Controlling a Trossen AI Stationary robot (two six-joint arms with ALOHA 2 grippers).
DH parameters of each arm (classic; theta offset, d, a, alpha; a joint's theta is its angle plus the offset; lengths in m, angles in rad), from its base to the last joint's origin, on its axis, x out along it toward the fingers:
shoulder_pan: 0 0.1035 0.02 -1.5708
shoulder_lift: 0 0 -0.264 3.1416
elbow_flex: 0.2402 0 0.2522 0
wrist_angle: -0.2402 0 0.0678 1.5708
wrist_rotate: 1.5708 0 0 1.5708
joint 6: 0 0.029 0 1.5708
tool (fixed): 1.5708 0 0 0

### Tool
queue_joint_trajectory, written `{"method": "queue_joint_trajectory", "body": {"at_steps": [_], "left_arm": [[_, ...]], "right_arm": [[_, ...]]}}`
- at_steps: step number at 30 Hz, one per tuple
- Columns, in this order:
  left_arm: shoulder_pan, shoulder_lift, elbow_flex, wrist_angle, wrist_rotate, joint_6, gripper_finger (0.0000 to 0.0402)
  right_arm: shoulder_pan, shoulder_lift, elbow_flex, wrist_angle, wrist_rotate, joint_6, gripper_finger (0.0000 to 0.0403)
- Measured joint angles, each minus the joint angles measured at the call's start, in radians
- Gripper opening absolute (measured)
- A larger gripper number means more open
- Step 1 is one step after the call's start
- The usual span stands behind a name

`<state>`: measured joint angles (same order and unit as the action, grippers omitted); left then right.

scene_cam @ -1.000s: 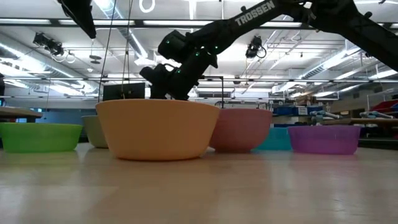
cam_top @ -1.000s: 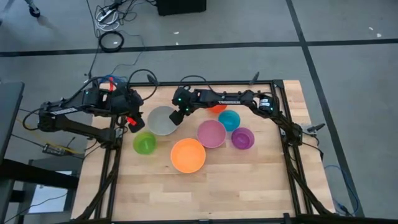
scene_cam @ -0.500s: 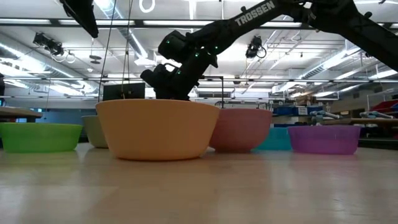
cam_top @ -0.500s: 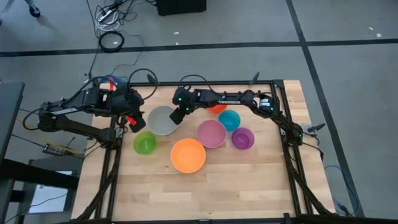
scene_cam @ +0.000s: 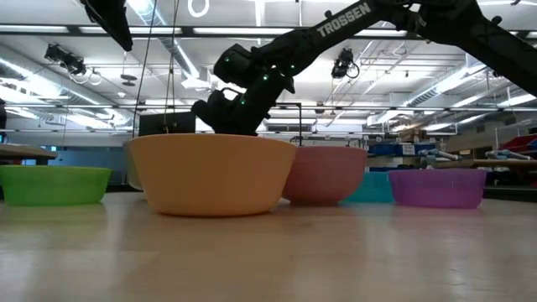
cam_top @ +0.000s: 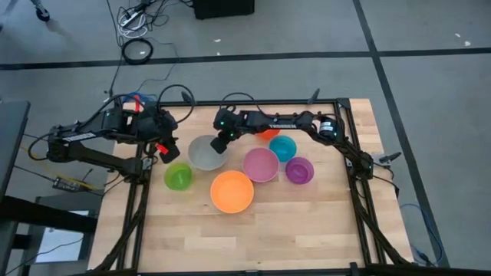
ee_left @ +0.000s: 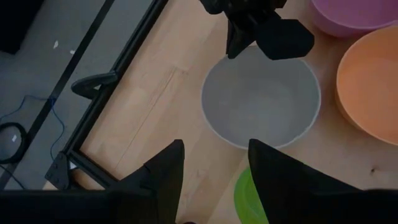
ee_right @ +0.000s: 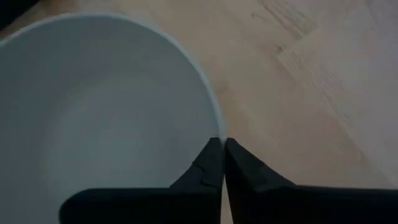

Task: Nest bowls inside each other
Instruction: Stack the gray bowl on top of the yellow bowl

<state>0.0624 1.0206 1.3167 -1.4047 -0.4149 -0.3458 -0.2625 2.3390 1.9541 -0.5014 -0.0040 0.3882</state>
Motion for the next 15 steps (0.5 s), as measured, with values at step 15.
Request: {"method": "queue_joint_trajectory", "body": {"at_steps": [15], "left_arm": [[0.0, 0.0, 0.0, -0.001, 0.0, -0.001, 0.0188]], "right_arm": [[-0.001, -0.133, 0.0, -0.031, -0.089, -0.074, 0.0]]}}
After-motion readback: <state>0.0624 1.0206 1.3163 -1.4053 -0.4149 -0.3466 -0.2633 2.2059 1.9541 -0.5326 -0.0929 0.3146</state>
